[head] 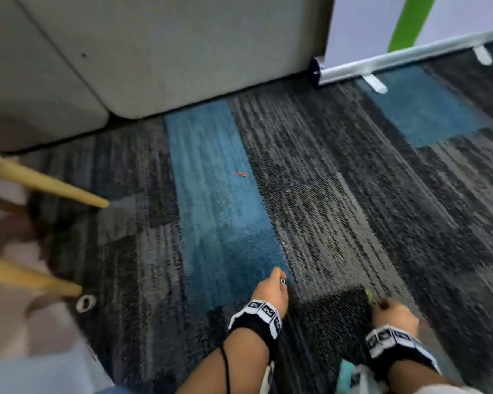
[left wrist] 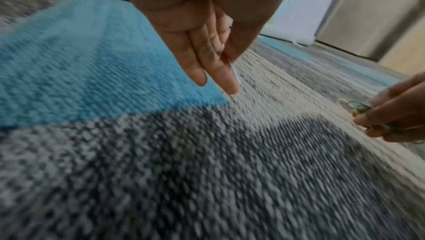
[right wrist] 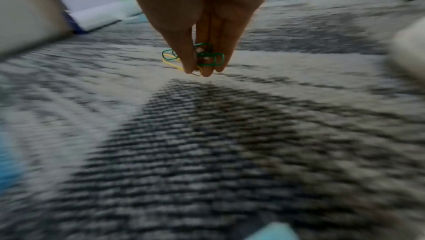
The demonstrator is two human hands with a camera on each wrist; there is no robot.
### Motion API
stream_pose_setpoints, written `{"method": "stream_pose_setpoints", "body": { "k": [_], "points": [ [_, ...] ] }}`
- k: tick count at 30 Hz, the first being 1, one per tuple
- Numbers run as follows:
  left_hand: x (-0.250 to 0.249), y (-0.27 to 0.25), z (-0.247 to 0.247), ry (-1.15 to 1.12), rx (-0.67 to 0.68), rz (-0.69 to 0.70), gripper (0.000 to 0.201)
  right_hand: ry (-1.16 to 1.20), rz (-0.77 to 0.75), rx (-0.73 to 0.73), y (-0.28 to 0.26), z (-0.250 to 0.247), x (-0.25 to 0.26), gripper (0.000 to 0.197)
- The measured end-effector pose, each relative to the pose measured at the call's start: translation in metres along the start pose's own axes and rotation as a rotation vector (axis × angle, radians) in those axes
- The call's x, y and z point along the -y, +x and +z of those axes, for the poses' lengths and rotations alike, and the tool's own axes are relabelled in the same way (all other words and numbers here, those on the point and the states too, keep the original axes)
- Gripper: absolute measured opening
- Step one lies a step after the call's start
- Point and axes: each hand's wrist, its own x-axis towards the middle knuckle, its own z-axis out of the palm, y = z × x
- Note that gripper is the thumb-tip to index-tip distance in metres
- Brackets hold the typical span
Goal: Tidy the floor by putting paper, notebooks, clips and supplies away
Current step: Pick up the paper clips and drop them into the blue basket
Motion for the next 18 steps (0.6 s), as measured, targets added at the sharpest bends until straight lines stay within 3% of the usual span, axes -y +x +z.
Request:
{"method": "stream_pose_setpoints", "body": {
  "k": [9,14,18],
  "points": [
    [0.016,-0.002,-0.142,-0.276,-0.485,0.02,0.016,0.148,-0.646,0.08,-0.087,0.008,0.224,0.019],
    [0.031,-0.033,-0.254,-0.436,-0.829,0.039,0.015,0.217,-0.951,0.117,-0.156,0.003,0.32,0.017],
    [0.044,-0.08,-0.335,-0.43,-1.02,0.124,0.022,0.328,-1.104,0.154,-0.223,-0.01,0.38,0.016]
  ]
}}
